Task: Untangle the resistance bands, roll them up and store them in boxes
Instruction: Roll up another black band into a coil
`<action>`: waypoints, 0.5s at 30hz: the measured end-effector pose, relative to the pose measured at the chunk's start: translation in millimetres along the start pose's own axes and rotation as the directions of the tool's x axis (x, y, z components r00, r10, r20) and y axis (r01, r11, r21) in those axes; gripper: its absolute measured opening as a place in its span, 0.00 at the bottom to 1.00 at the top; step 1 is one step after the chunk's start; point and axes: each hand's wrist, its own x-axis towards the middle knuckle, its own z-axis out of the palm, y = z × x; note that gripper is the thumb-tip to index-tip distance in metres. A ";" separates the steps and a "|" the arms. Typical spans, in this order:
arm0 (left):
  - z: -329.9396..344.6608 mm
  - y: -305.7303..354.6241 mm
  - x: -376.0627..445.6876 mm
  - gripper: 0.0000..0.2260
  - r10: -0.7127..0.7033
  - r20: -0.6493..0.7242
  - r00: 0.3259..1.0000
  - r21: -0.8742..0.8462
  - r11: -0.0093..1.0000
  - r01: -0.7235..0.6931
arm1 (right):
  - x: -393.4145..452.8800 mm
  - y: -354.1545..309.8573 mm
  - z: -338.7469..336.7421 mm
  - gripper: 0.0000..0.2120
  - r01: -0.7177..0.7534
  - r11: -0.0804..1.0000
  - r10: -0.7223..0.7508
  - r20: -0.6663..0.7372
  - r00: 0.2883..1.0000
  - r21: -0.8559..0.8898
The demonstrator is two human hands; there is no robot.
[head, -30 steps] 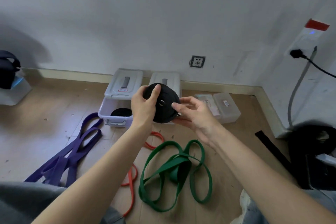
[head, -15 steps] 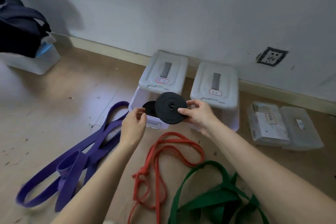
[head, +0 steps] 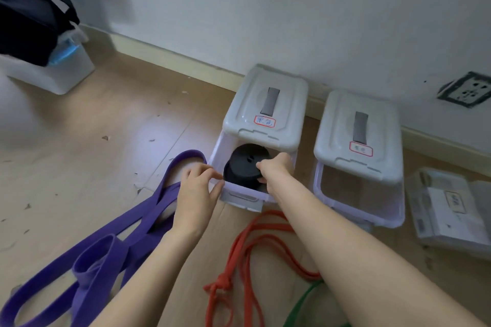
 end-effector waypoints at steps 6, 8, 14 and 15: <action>3.5 -2.4 -1.3 0.02 0.002 -0.019 1.000 -0.044 0.999 -0.002 | 12.7 13.8 19.5 0.16 0.115 0.923 -0.126 -0.005 0.992 -0.368; 4.5 -2.9 -1.6 0.02 0.004 -0.032 0.999 -0.049 0.999 -0.006 | 13.7 14.2 20.6 0.19 0.166 0.830 -0.156 0.064 0.986 -0.532; 5.1 -1.5 -1.8 0.02 0.012 -0.033 0.999 -0.056 0.998 -0.013 | 6.0 10.5 16.4 0.18 0.257 0.416 -0.235 0.170 0.957 -0.872; 4.9 -1.7 -2.0 0.03 0.006 -0.031 1.000 -0.057 0.998 -0.008 | 2.9 8.2 14.6 0.15 0.290 0.374 -0.252 0.204 0.946 -0.881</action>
